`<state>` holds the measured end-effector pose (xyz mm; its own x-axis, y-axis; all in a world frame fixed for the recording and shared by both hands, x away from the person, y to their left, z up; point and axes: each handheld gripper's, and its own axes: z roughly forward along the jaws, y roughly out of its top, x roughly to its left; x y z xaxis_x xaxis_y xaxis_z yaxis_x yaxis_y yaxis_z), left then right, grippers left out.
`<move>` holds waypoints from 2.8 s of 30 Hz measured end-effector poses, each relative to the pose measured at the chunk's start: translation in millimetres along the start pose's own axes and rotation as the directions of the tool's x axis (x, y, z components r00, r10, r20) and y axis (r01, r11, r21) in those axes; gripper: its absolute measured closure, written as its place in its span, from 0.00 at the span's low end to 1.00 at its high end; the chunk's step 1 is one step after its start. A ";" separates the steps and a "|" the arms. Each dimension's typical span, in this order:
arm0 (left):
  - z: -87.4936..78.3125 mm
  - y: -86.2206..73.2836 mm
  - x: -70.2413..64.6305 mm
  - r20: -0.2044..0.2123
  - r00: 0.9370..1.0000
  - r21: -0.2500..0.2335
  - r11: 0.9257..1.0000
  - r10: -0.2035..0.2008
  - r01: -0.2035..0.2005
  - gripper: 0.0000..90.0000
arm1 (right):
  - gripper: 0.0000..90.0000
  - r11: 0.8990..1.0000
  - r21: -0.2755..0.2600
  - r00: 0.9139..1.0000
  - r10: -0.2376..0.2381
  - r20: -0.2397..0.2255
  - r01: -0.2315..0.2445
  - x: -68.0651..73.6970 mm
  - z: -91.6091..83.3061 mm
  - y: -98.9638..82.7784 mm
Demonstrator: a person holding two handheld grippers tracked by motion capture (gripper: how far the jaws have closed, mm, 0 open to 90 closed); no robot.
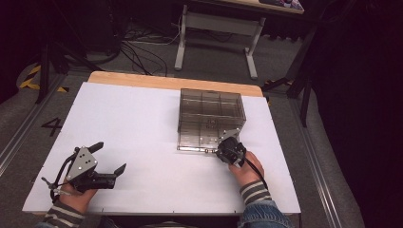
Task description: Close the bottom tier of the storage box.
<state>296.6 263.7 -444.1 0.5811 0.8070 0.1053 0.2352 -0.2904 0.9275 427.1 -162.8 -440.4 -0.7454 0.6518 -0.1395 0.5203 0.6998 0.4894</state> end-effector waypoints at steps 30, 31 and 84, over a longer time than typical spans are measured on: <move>-15.8 -7.1 -0.2 -0.038 0.999 0.006 1.000 -0.022 0.022 0.01 | 1.00 0.997 -0.065 0.998 0.052 0.047 -0.049 -12.1 10.6 9.8; -16.3 -7.3 0.0 -0.039 0.999 0.007 1.000 -0.020 0.020 0.01 | 1.00 0.997 -0.066 0.997 0.053 0.048 -0.050 -12.6 10.9 10.0; -28.2 -16.8 -2.9 -0.053 0.998 0.045 0.999 -0.017 0.019 0.00 | 0.99 0.972 -0.214 0.981 0.133 0.144 -0.100 -29.4 29.8 23.0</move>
<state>269.1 280.7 -449.9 0.5347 0.8380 0.1090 0.2811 -0.2980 0.9122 473.4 -157.1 -450.7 -0.6020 0.7741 -0.1958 0.4909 0.5522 0.6739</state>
